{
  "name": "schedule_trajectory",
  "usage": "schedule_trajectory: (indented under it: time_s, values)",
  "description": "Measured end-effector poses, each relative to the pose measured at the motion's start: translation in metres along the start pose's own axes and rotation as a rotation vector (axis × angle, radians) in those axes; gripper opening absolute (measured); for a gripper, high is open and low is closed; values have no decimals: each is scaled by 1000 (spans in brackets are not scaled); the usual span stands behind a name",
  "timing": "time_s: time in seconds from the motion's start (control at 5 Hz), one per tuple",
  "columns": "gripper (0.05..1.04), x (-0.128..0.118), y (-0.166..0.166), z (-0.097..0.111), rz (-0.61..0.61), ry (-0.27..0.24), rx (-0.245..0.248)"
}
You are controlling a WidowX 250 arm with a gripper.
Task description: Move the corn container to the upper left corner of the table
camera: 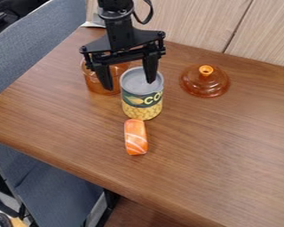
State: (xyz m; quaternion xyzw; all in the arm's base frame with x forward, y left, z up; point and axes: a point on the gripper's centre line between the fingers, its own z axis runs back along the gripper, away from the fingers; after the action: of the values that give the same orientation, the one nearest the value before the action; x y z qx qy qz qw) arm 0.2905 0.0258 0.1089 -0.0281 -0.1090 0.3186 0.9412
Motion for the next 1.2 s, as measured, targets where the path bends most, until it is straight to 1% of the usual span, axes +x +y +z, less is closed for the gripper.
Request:
schedule_trajectory:
  time_s: [0.2,0.4,0.6,1.0,1.2]
  values:
    - [1000,-5,2,-9,-4,27,18]
    - [1000,-21,-1,-17,-73,40,34]
    - [1000,-31,-2,-25,-119,47,36]
    - [1000,-29,-4,-51,-142,59,55]
    - [1000,-19,-7,-58,-139,50,59]
